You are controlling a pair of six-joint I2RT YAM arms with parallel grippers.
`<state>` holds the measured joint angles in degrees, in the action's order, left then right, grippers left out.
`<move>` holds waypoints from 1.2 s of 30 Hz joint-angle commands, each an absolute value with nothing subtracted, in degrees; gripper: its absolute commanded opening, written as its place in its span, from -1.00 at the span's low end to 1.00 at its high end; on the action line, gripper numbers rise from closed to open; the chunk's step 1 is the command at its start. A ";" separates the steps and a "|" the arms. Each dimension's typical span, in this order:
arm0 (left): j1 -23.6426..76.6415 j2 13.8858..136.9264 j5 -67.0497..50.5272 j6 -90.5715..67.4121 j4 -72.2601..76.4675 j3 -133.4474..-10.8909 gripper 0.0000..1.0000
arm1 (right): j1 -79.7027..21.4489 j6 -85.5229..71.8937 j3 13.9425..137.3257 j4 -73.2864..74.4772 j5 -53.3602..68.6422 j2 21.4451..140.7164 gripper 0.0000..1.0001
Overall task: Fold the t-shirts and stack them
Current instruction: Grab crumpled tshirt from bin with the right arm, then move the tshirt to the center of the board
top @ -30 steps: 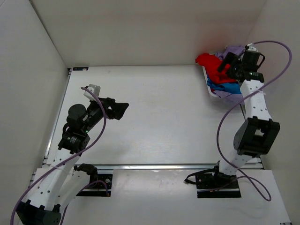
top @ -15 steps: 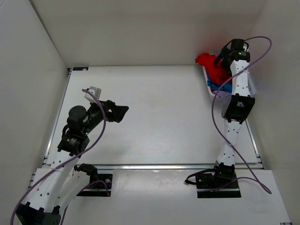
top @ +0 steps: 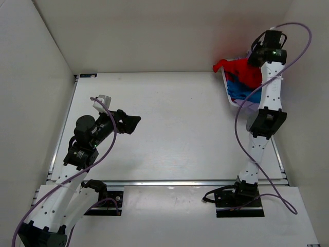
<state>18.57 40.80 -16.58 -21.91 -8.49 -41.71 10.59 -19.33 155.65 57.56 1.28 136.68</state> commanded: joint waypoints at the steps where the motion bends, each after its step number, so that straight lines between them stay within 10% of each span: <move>1: 18.37 40.61 -17.23 -21.97 -7.65 -41.48 0.98 | 6.44 -9.35 157.25 42.84 6.42 118.08 -1.00; 8: 17.75 40.87 -15.82 -20.39 -7.91 -42.27 0.97 | 0.63 -15.55 130.09 19.25 19.86 91.43 -0.99; 23: 15.38 41.05 3.06 -15.30 -17.05 -54.39 0.98 | -14.75 -14.24 116.74 35.15 18.83 93.51 -1.00; 29: 15.38 40.43 -10.15 -13.80 -18.19 -51.42 0.97 | -18.63 -11.60 130.14 55.35 7.25 108.18 0.67; 36: 26.09 52.19 -17.42 -4.49 -38.47 -53.87 0.98 | -16.09 -11.25 140.30 66.71 0.53 113.56 0.75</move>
